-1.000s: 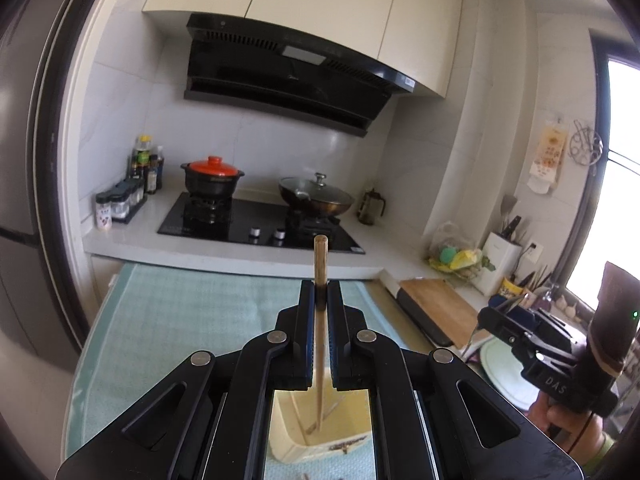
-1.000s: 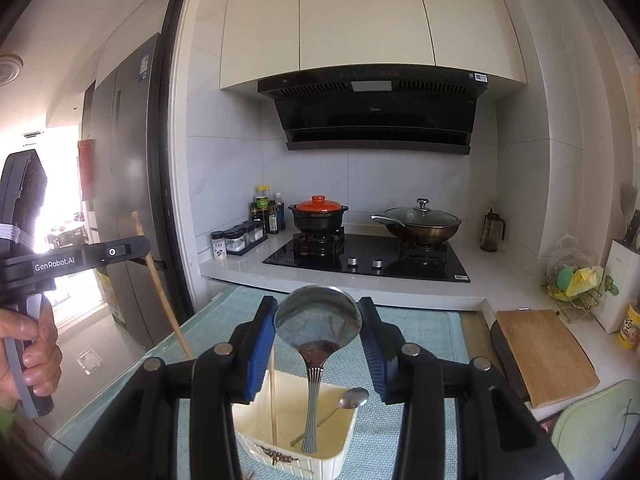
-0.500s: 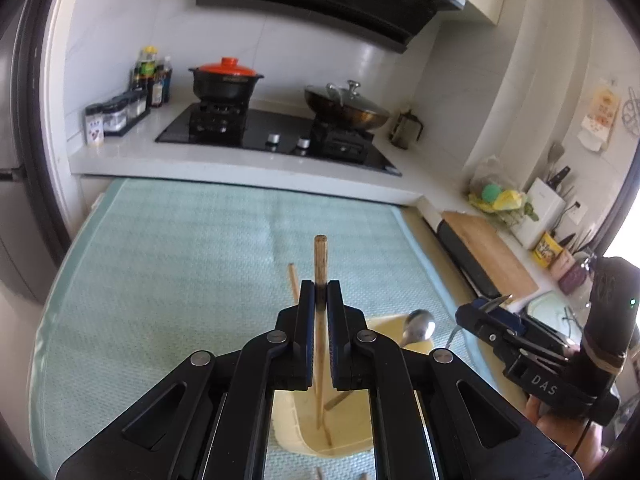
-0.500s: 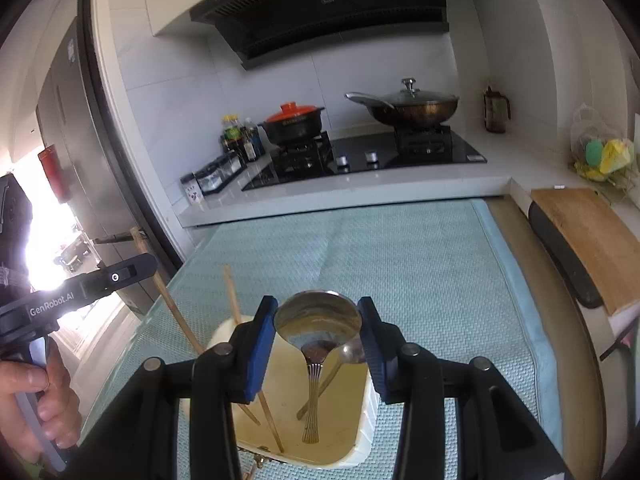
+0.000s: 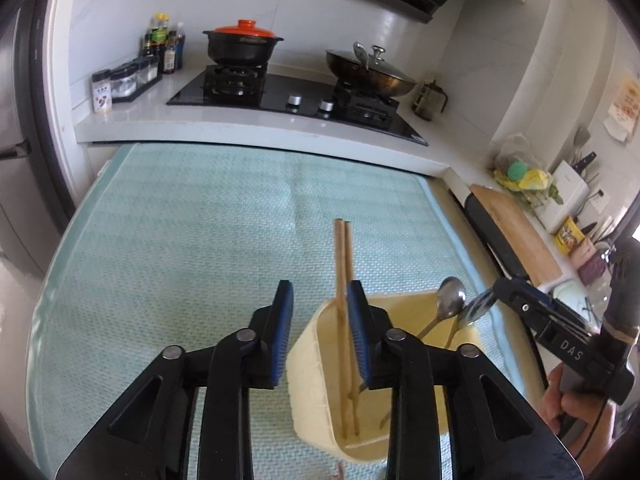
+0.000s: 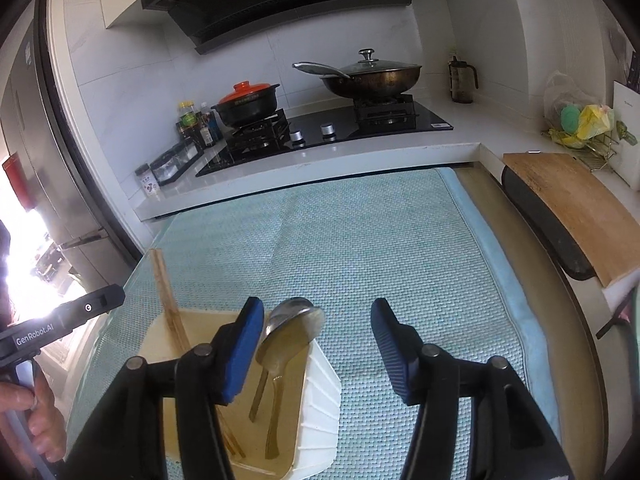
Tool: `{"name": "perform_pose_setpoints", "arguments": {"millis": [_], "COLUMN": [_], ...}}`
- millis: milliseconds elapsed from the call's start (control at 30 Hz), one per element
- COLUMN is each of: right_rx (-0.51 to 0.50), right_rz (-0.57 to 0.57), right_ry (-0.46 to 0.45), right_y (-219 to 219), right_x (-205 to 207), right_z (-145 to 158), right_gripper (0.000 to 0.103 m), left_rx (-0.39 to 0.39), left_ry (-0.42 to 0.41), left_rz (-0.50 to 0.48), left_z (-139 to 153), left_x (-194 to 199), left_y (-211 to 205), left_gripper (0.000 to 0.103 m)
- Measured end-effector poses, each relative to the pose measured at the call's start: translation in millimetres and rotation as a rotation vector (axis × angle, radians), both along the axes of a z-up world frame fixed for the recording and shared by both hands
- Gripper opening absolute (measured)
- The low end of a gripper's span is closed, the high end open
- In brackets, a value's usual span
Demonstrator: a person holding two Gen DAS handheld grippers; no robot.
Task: Organize utensils
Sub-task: 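Withdraw both tools and move them over the remaining loose chopsticks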
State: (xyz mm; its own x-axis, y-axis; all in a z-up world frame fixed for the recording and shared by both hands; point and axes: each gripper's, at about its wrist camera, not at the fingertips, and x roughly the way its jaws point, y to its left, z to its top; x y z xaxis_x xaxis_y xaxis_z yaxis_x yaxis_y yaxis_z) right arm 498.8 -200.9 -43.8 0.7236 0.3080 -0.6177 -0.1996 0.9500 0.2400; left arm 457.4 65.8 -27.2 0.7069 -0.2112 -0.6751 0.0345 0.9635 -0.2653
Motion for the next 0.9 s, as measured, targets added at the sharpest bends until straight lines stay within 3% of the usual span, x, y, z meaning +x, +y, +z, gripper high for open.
{"name": "perform_pose_setpoints", "arguments": {"millis": [33, 100, 200, 333, 500, 600, 700, 800, 900], "right_rx": [0.004, 0.002, -0.034, -0.105, -0.178, -0.236, -0.198, -0.153, -0.170], "right_rz": [-0.002, 0.001, 0.034, 0.096, 0.128, 0.096, 0.060, 0.024, 0.043], "right_ry": [-0.013, -0.045, -0.097, -0.112, -0.102, -0.109, -0.090, -0.062, -0.052], "right_y": [-4, -11, -20, -35, -56, -57, -54, -47, -34], "right_x": [-4, -18, -52, -111, -189, -235, -274, -304, -323], "right_z": [6, 18, 34, 34, 9, -13, -37, -62, -84], "right_gripper": [0.057, 0.057, 0.057, 0.057, 0.057, 0.057, 0.057, 0.057, 0.057], "left_rx": [0.007, 0.038, 0.112, 0.197, 0.234, 0.219, 0.176, 0.083, 0.006], "left_ry": [-0.013, -0.035, -0.060, -0.042, -0.031, -0.038, -0.022, 0.008, 0.039], "left_rz": [0.002, 0.000, -0.027, -0.083, -0.070, -0.033, 0.005, 0.029, 0.026], "left_z": [6, 16, 28, 28, 7, -14, -41, -66, -84], "left_x": [-9, -28, -68, -135, -223, -265, -291, -301, -299], "left_y": [3, 11, 22, 42, 64, 61, 49, 39, 32], "left_gripper": [0.042, 0.060, 0.076, 0.083, 0.090, 0.091, 0.092, 0.092, 0.092]}}
